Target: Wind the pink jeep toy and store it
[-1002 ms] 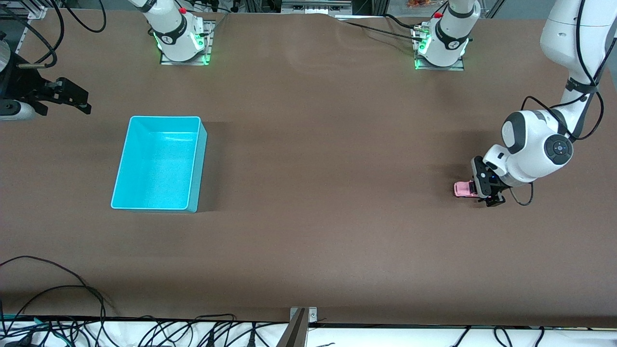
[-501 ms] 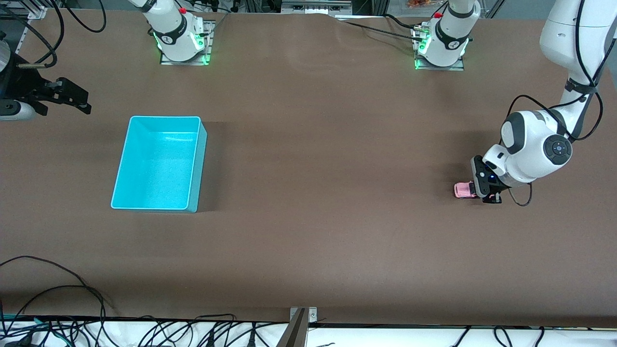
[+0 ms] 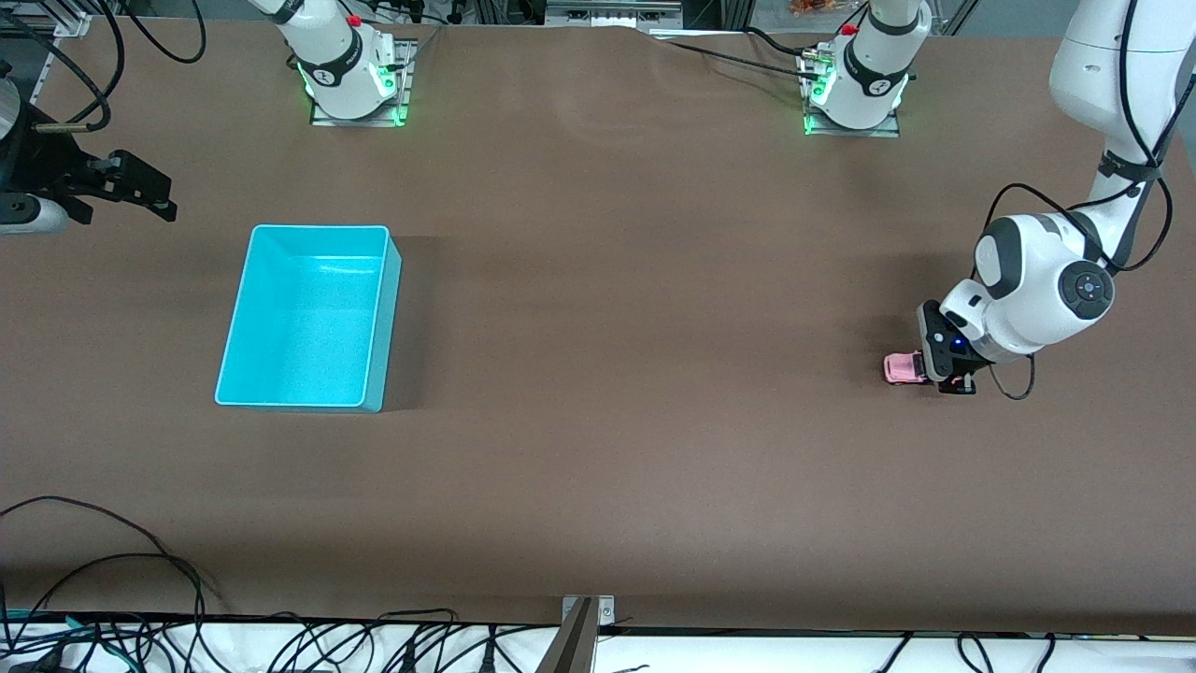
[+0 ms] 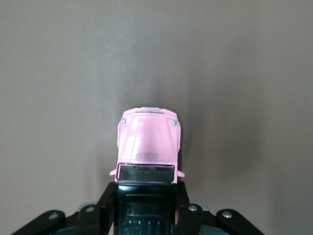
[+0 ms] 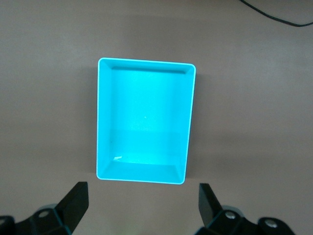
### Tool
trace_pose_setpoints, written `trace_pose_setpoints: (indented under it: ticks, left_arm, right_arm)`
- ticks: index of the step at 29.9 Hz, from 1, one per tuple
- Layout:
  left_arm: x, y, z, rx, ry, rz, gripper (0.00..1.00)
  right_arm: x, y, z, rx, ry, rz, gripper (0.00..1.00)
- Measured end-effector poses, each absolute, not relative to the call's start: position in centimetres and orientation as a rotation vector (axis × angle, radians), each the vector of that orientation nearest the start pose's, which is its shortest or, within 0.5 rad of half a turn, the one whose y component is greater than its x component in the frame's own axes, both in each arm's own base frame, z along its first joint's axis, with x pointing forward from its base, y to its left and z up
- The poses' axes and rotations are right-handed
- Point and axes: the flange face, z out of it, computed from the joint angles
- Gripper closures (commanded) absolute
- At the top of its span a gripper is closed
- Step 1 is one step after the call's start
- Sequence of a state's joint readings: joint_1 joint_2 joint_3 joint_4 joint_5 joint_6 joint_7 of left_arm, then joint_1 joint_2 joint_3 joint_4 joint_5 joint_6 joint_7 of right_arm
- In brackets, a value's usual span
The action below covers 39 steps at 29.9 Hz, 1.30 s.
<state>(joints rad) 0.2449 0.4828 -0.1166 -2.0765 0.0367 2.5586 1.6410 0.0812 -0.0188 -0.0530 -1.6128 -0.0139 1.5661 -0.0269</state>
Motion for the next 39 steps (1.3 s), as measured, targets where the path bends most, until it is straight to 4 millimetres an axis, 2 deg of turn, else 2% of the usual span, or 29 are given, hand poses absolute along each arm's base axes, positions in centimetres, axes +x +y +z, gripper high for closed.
trace_pose_setpoints:
  ticks: [8, 15, 24, 32, 39]
  left_arm:
    - [57.9, 13.0, 19.4, -2.274, 2.180, -0.055, 0.79]
    - [57.2, 19.2, 19.4, -2.254, 2.181, -0.071, 0.79]
    - [56.5, 24.9, 19.4, -2.191, 2.215, -0.086, 0.79]
    - [56.3, 26.1, 19.5, -2.170, 2.227, -0.088, 0.78]
    - [55.9, 29.3, 19.5, -2.183, 2.194, -0.095, 0.75]
  right_arm:
    - [54.7, 1.4, 61.5, -3.153, -0.087, 0.044, 0.00]
    - [54.7, 1.4, 61.5, -3.153, -0.087, 0.044, 0.00]
    - [54.7, 1.4, 61.5, -3.153, -0.087, 0.044, 0.00]
    - [54.7, 1.4, 61.5, -3.153, -0.088, 0.044, 0.00]
    - [54.7, 1.4, 61.5, -3.153, -0.088, 0.044, 0.00]
